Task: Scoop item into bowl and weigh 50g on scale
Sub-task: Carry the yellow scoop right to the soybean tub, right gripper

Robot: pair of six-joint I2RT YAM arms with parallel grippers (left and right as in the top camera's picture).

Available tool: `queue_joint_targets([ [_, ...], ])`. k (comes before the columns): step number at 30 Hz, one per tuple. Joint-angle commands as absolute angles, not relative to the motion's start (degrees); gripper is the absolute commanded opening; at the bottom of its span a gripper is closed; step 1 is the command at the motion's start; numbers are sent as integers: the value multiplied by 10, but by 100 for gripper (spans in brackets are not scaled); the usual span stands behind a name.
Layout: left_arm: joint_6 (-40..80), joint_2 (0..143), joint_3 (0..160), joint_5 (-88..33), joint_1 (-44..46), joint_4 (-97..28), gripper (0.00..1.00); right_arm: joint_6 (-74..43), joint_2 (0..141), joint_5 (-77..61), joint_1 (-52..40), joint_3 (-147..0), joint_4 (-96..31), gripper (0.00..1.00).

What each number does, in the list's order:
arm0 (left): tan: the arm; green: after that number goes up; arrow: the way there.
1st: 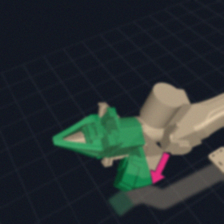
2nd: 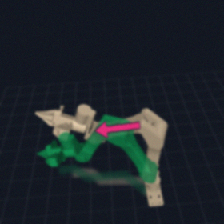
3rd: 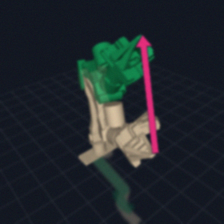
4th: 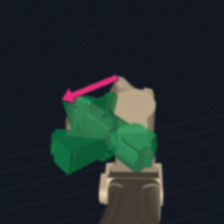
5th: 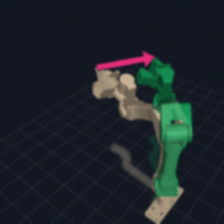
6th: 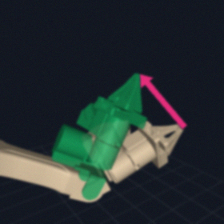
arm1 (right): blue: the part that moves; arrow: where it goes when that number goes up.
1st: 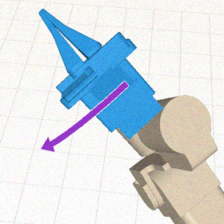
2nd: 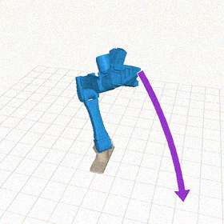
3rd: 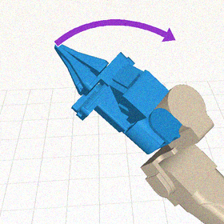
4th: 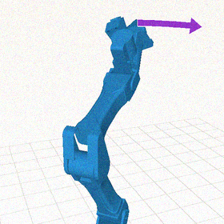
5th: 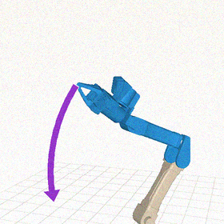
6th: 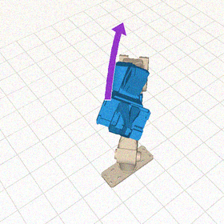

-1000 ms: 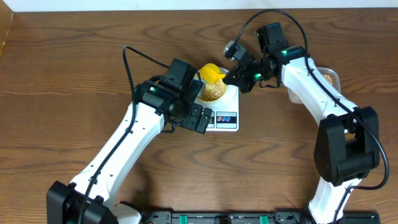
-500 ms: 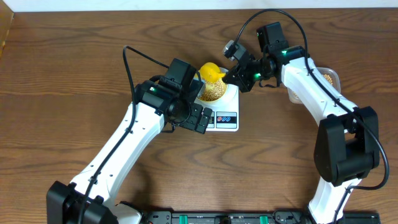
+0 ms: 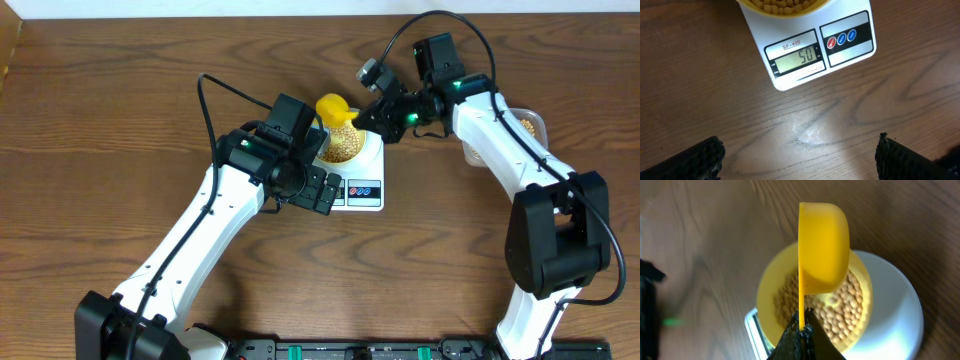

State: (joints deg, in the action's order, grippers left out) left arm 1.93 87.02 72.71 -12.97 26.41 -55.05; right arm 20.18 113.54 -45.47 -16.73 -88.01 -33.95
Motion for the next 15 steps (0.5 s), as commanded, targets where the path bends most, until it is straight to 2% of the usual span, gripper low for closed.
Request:
queue_joint_targets([
  [1, 27, 869, 724, -122, 266, -550, 98, 125, 1136, -511, -147, -881, -329, 1],
  [11, 27, 869, 724, -122, 266, -550, 98, 43, 1135, -720, -51, -900, -321, 1],
  [15, 27, 869, 724, -122, 266, -550, 98, 43, 1131, -732, -3, -909, -321, 1],
])
